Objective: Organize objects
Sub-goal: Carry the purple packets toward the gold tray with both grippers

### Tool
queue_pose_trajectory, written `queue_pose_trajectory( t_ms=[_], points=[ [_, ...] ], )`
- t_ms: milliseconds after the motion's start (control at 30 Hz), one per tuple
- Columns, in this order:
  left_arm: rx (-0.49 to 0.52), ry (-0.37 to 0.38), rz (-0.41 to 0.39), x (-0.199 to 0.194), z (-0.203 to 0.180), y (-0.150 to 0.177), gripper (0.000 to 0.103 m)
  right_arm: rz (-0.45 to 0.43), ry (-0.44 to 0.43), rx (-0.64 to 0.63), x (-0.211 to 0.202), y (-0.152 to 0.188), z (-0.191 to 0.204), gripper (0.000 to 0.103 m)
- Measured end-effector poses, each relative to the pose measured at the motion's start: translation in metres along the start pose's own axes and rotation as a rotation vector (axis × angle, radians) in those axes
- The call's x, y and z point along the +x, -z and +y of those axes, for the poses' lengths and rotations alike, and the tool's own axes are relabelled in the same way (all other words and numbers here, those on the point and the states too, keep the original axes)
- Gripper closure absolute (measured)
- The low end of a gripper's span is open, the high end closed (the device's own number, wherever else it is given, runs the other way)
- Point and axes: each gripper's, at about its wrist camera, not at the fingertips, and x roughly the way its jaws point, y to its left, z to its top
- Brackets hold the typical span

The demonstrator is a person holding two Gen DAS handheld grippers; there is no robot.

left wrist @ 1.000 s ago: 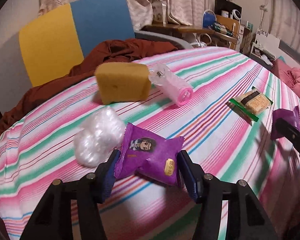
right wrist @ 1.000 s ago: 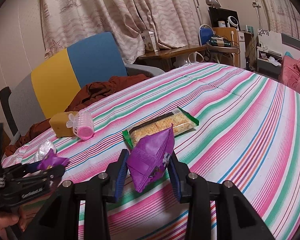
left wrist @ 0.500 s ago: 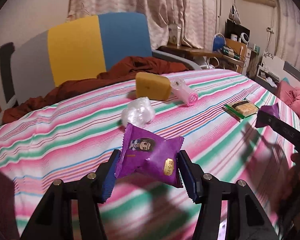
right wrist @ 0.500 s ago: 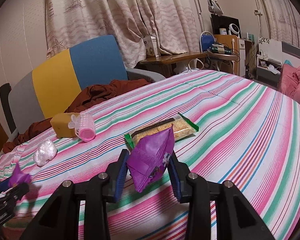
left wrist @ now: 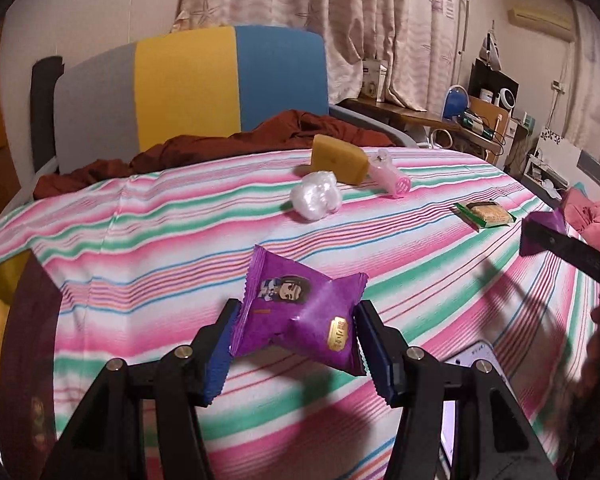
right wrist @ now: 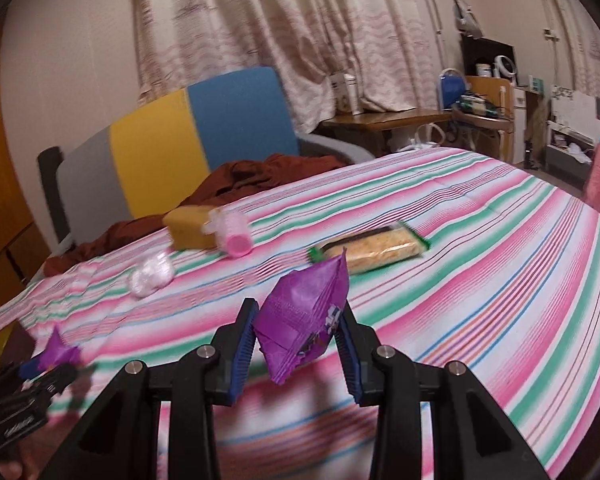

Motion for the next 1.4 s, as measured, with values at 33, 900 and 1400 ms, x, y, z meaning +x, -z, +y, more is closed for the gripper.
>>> queue_pose_trajectory(
  t_ms=[33, 900, 1400],
  points=[
    [-0.001, -0.001, 0.0, -0.001, 0.001, 0.002, 0.045, 0.009, -0.013, -0.001, -0.004, 0.004, 0.005, 0.065],
    [-0.351, -0.07, -0.095, -0.131, 0.14, 0.03, 0.044, 0.142, -0.481, -0.108, -0.071, 0.049, 0.182, 0.065],
    [-0.605, -0.208, 0.088, -0.114, 0.269, 0.048, 0.029, 0.2, -0.62, -0.244, -0.09, 0.073, 0.245, 0.065]
  ],
)
